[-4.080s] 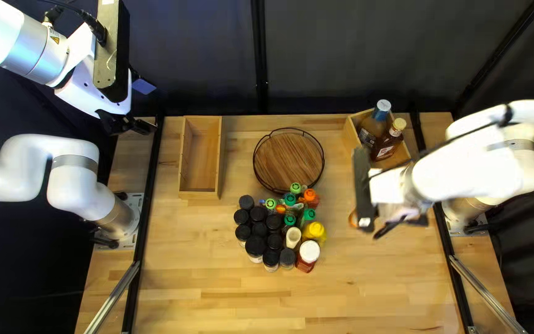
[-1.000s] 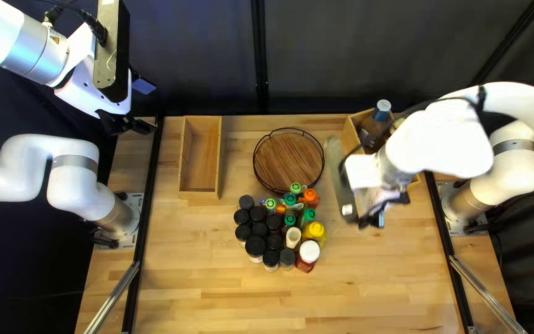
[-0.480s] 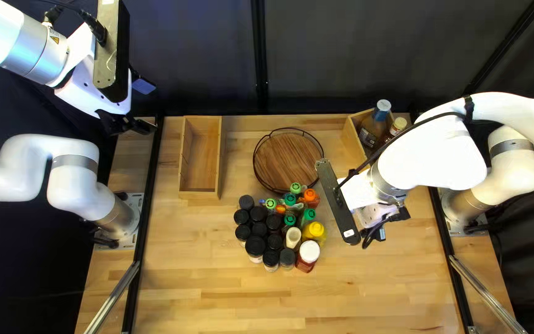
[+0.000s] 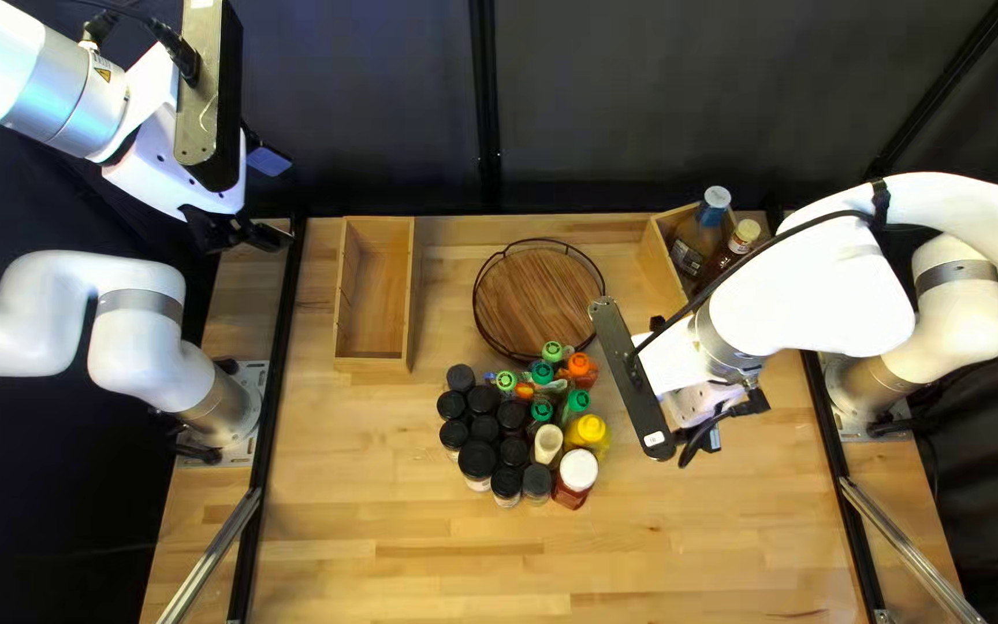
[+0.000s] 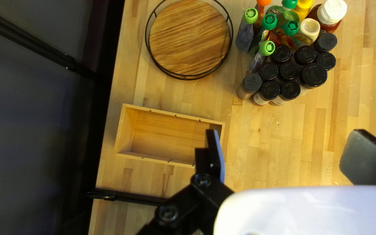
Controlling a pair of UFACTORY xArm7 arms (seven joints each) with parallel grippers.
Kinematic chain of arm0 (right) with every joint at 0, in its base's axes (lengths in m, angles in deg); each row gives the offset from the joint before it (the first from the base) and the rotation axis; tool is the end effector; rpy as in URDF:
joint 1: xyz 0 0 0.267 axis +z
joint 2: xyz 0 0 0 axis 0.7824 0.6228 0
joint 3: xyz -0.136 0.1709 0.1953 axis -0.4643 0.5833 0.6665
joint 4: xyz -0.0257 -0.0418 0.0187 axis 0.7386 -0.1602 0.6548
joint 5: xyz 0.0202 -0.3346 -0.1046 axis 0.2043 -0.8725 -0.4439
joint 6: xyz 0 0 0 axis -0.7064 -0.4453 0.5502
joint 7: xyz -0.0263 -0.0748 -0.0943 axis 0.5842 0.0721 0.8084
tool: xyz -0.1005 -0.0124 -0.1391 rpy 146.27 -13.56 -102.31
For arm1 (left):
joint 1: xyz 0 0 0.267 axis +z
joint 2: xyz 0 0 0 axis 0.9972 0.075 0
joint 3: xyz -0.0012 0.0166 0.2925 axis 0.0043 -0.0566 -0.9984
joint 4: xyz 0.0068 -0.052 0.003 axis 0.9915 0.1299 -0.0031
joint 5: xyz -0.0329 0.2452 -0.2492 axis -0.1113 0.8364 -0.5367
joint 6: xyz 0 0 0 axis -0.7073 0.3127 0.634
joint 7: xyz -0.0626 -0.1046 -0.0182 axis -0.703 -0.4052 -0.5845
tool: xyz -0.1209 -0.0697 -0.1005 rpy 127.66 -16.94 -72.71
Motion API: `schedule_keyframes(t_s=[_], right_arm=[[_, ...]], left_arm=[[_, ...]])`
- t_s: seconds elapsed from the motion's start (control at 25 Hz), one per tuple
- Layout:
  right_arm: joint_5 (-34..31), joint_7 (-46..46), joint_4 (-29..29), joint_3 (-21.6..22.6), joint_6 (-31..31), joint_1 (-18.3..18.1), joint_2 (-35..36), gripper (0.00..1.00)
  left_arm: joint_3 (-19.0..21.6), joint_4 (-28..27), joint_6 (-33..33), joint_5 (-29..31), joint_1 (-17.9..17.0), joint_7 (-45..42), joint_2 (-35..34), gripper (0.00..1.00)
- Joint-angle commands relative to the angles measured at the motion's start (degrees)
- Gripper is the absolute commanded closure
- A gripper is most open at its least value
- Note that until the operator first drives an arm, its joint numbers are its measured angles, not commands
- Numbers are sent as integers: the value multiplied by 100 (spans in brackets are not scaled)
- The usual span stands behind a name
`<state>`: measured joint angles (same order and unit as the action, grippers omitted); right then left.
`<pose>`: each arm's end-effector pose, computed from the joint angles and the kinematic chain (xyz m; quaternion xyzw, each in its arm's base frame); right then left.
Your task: Separate condiments, baby food and spices and place it in 3 different racks/containers
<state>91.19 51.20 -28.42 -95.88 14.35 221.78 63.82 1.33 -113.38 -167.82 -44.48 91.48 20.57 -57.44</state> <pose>0.4356 0.1152 0.2608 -0.9848 -0.1457 -0.0945 0.0024 0.2579 0.0540 0.4764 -0.9593 -0.0391 -0.2761 0.0448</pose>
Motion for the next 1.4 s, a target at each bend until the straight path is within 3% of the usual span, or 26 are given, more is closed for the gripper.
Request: schedule_keyframes(t_s=[0.04,0.28,0.64,1.4], right_arm=[[-242,-232,-449,182,173,7,-666,0],[-1115,-1111,-1308,441,144,281,-1956,0],[-2072,-1849,-2030,426,-334,781,-2997,0],[-2072,-1849,-2030,426,-334,781,-2997,0]], left_arm=[[0,0,0,0,0,0,0,0],[0,0,0,0,0,0,0,0],[0,0,0,0,0,0,0,0],[0,0,0,0,0,0,0,0]])
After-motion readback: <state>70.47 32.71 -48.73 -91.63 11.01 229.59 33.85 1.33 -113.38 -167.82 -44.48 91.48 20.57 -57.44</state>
